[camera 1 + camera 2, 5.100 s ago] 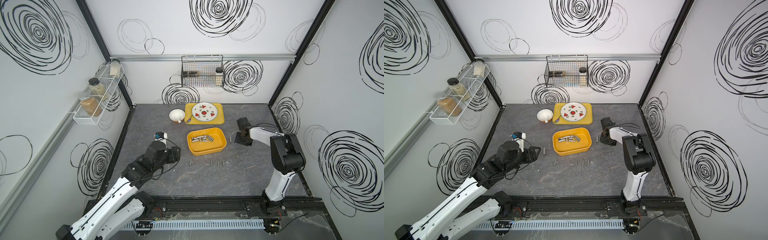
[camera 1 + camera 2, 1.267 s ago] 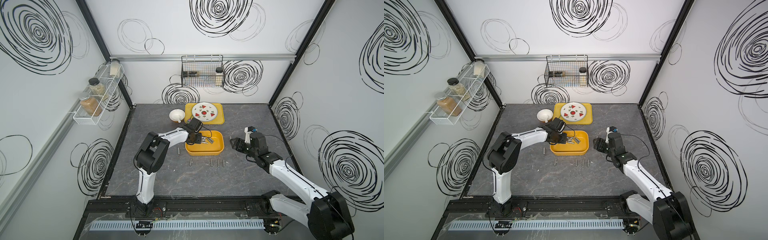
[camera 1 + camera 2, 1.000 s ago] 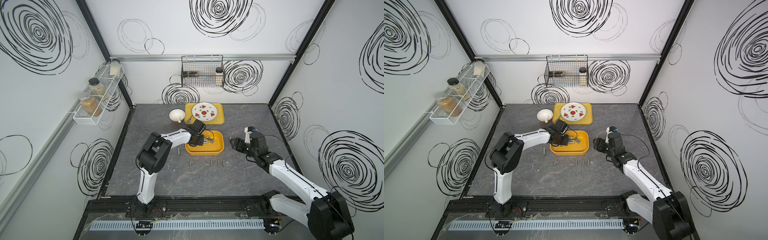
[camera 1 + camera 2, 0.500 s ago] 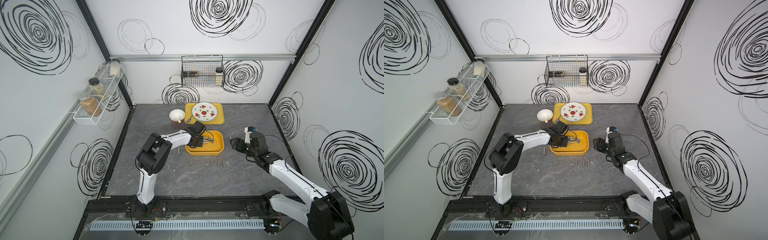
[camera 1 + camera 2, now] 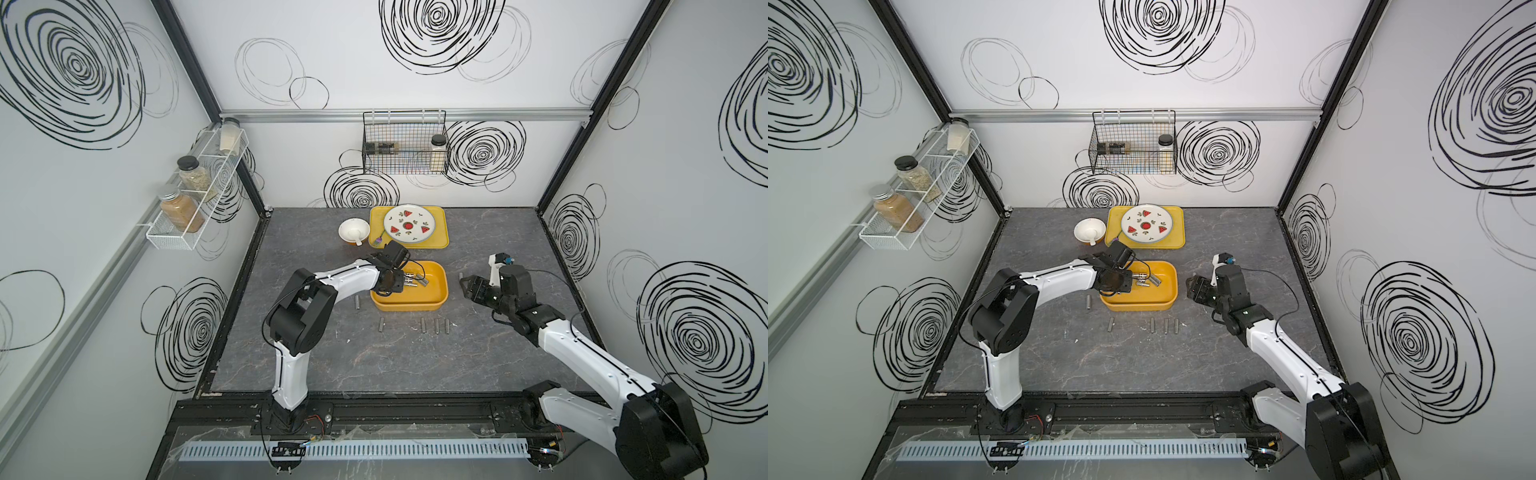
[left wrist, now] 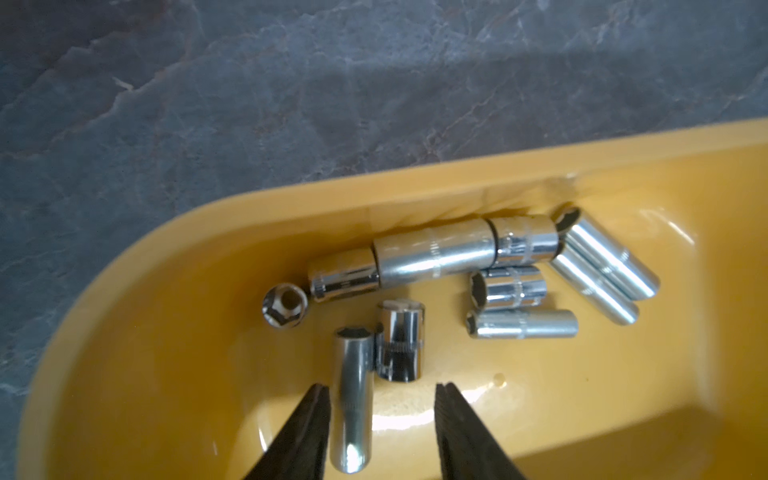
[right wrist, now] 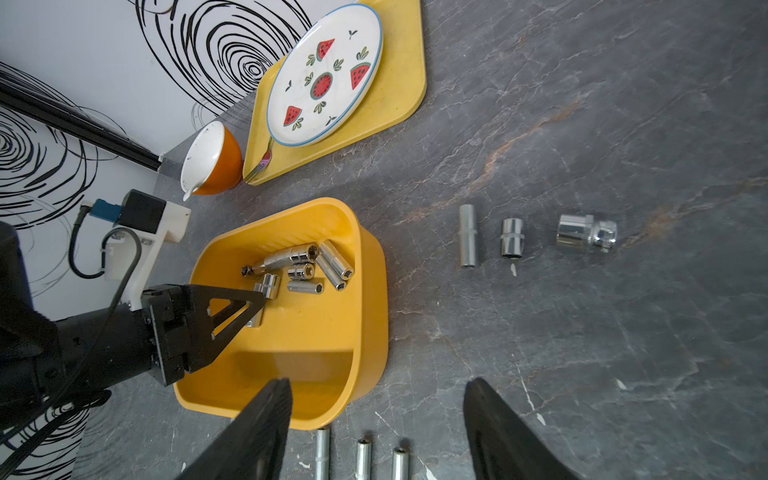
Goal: Take out the socket from the storage box
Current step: Pick up the socket head from the storage box.
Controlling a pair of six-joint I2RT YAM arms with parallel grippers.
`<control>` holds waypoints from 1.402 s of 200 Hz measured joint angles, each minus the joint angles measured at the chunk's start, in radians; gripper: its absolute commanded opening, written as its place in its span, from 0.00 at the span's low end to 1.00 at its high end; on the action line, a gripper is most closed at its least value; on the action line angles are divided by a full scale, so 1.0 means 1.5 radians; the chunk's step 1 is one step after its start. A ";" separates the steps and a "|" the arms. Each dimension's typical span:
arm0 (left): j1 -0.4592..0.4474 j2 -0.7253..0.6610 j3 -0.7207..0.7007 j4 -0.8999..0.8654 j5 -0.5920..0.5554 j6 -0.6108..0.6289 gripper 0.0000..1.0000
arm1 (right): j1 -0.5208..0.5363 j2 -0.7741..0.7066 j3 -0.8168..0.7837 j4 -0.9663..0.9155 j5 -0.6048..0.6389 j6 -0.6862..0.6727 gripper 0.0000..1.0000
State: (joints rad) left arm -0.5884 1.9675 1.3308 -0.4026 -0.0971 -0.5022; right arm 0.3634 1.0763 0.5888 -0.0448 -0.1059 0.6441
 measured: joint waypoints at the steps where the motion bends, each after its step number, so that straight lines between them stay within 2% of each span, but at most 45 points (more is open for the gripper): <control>1: 0.000 0.000 0.000 -0.001 -0.001 0.000 0.43 | 0.000 0.000 0.000 0.000 0.000 0.000 0.70; 14: 0.000 0.000 0.000 -0.008 -0.009 -0.004 0.39 | 0.000 0.000 0.000 0.000 0.000 0.000 0.70; 73: 0.001 0.002 0.000 -0.016 -0.042 -0.016 0.38 | 0.000 0.006 0.000 0.000 -0.001 0.000 0.70; 149: 0.017 0.014 0.000 -0.006 -0.046 -0.037 0.36 | 0.000 0.010 0.000 0.000 -0.004 0.000 0.71; 206: 0.018 0.028 0.000 -0.004 -0.045 -0.042 0.38 | 0.000 0.012 0.000 0.000 -0.006 0.000 0.71; 280: -0.004 0.031 0.032 -0.030 -0.064 -0.029 0.47 | 0.000 0.014 0.000 0.000 -0.008 0.000 0.71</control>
State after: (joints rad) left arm -0.5949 2.0140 1.3785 -0.4469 -0.1925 -0.5457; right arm 0.3634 1.0973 0.5892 -0.0448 -0.1181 0.6441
